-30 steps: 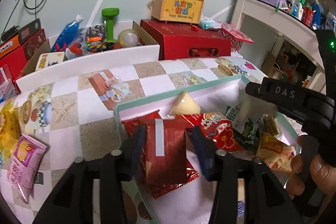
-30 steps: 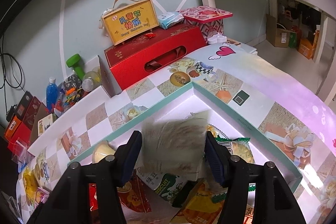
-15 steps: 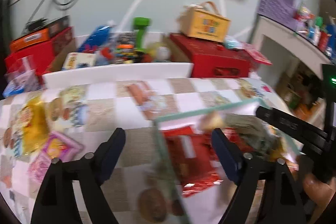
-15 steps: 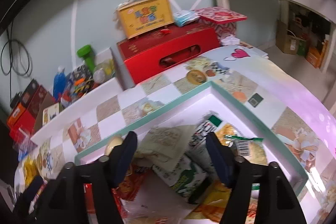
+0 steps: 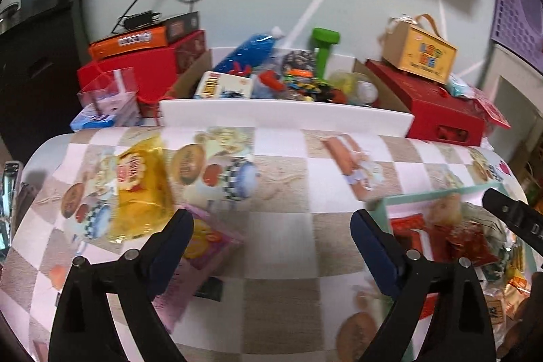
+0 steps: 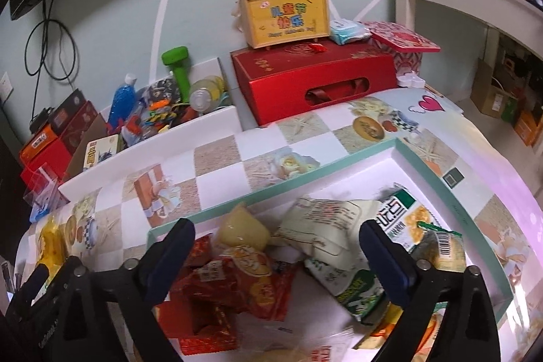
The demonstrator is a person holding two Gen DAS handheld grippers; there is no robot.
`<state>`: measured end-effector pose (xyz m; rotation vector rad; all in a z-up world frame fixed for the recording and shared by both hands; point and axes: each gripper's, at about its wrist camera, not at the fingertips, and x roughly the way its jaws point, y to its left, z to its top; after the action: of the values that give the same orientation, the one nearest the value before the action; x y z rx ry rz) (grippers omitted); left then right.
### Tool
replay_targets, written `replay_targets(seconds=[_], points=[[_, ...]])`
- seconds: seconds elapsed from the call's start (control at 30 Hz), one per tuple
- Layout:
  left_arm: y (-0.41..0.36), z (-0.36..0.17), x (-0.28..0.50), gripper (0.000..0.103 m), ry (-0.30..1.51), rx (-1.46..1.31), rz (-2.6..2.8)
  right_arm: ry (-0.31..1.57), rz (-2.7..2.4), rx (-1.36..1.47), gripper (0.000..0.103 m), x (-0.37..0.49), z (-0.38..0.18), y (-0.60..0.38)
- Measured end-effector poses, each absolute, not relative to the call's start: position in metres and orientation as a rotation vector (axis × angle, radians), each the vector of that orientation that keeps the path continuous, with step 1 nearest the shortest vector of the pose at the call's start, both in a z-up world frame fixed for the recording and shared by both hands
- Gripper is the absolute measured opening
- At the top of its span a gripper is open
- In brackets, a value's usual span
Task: Organize snacks
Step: 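Move both tools from the tray over the yellow bread bag and pink Swiss roll pack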
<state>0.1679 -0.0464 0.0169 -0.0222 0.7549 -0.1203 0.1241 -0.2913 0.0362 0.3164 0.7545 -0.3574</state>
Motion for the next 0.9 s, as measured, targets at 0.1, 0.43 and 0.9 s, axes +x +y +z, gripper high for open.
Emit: replay_targets(seconds=[0.1, 0.43, 0.9], points=[[-0.032, 0.017, 0.17, 0.101, 0.752, -0.044, -0.079, 0.754, -0.339, 0.294, 0.102, 0.127, 0.038, -0.282], [0.009, 0.025, 0.167, 0.103, 0.713, -0.085, -0.006, 0.747, -0.257, 0.23, 0.103, 0.138, 0.042, -0.245], [0.077, 0.018, 0.163, 0.103, 0.76, -0.164, 0.125, 0.729, -0.086, 0.176, 0.103, 0.149, 0.047, -0.178]])
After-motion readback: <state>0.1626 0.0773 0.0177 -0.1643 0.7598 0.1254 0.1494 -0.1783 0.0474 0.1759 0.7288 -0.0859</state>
